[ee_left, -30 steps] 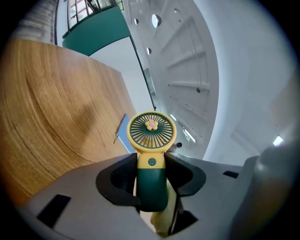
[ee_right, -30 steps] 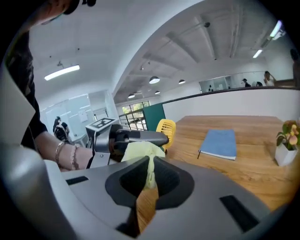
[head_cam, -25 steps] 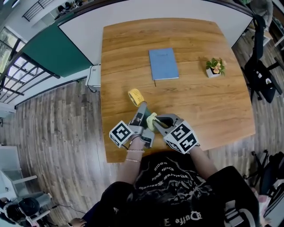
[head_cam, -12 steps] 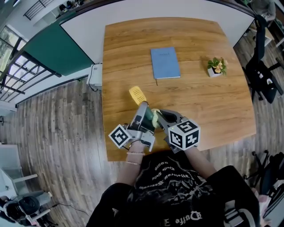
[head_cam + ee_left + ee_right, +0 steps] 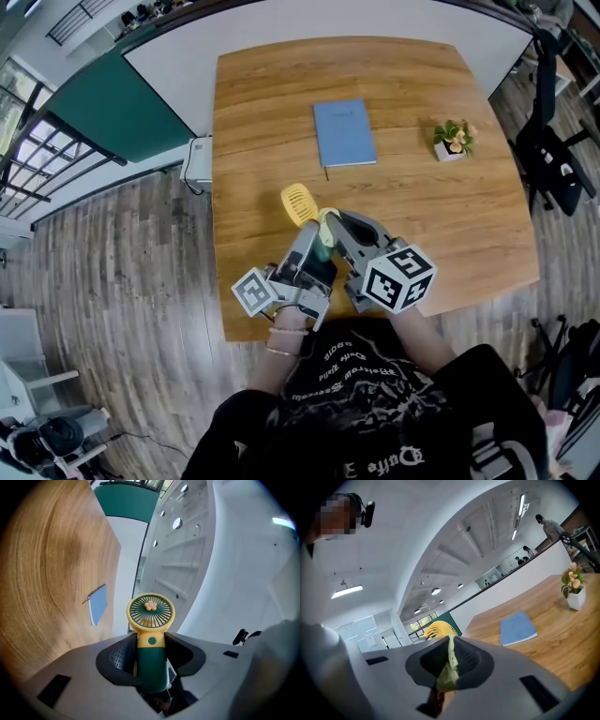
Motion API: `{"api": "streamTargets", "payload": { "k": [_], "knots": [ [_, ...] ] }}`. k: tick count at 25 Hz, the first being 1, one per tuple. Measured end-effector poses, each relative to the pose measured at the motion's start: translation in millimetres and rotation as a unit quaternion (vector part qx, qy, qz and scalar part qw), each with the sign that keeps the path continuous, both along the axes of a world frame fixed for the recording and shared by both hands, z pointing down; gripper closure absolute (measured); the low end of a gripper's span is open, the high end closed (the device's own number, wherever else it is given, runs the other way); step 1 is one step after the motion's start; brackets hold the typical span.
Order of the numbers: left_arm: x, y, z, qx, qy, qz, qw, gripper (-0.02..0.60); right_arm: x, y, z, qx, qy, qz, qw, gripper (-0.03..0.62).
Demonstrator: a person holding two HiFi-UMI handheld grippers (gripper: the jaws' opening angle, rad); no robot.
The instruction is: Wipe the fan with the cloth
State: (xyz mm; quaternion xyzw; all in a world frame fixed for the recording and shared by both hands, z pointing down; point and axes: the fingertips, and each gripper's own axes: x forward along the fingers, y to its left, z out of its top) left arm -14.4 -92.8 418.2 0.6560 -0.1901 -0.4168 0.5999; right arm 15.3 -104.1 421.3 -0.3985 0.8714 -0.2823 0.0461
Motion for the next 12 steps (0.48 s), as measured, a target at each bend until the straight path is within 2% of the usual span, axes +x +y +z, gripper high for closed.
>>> {"api": "streamTargets", "payload": {
  "k": [6,12],
  "knots": [
    [9.1,2.1,-26.3,0.038,0.002,0.045,0.9983,0.383,7.7,-2.4,-34.1,0.055,-0.046,0.018,0.997,0.562],
    [18.4,9.0,-45.1,0.073,0.009,0.1,0.9922,0.382,15.9,-2.4,-71.1,0.102,-0.083,0.005,0.991,0.562]
  ]
}}
